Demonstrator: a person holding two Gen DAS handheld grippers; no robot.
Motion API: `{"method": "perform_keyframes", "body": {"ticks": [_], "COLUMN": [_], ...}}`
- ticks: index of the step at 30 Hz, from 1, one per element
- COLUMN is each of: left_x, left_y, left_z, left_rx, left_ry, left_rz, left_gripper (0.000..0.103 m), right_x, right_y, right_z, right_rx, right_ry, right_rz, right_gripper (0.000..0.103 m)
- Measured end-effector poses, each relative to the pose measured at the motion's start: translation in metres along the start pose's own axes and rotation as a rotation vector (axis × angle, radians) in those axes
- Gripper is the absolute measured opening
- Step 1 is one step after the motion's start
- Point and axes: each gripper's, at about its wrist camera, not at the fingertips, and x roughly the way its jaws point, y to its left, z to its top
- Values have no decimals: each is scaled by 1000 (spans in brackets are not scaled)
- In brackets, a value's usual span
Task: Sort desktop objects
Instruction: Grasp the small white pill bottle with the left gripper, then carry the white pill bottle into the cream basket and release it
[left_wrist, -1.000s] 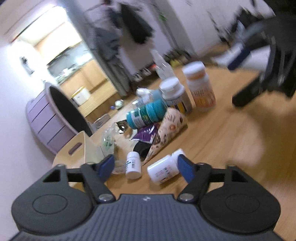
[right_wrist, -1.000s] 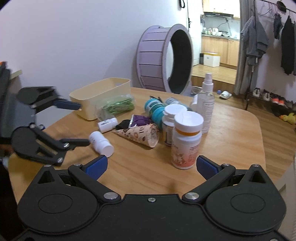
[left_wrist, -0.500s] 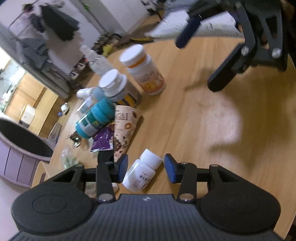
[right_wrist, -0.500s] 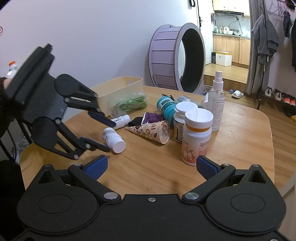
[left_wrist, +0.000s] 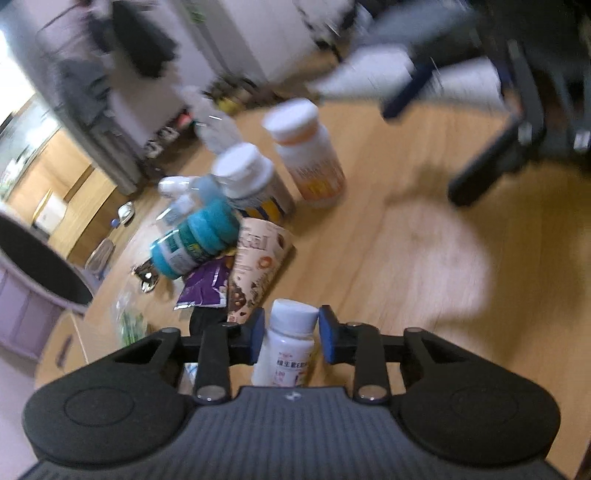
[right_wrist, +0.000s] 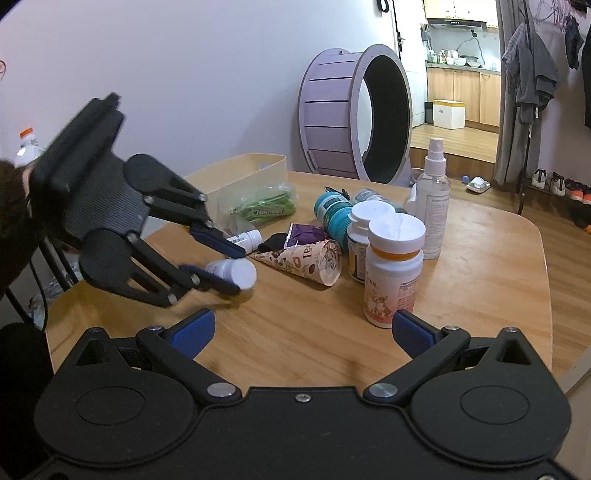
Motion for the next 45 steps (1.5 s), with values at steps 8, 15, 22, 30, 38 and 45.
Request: {"method": "perform_keyframes", "body": {"ticks": [8, 15, 22, 30, 38, 45], "left_x": [-41, -68, -92, -58, -46, -61], "left_y": [15, 13, 61, 105, 107, 86], "left_z": [-44, -76, -79, -71, -90, -96], "left_rx": [-408, -616, -797, -846, -864, -855], "left_ry": [-199, -317, -444, -419, -356, -343], "left_rz": [48, 173, 408, 476, 463, 461], "left_gripper": [27, 27, 27, 27, 27, 26], "right_x": [1, 2, 1, 12, 20, 19], "right_y": [4, 11, 20, 24, 25, 33], "right_z": [0, 2, 3, 1, 1, 1], "right_rx": [10, 27, 74, 78, 73, 50], "right_ry": [-4, -54, -143, -112, -84, -82], "right_rz": [23, 51, 84, 77, 63, 80], "right_gripper": [103, 103, 103, 103, 103, 103]}}
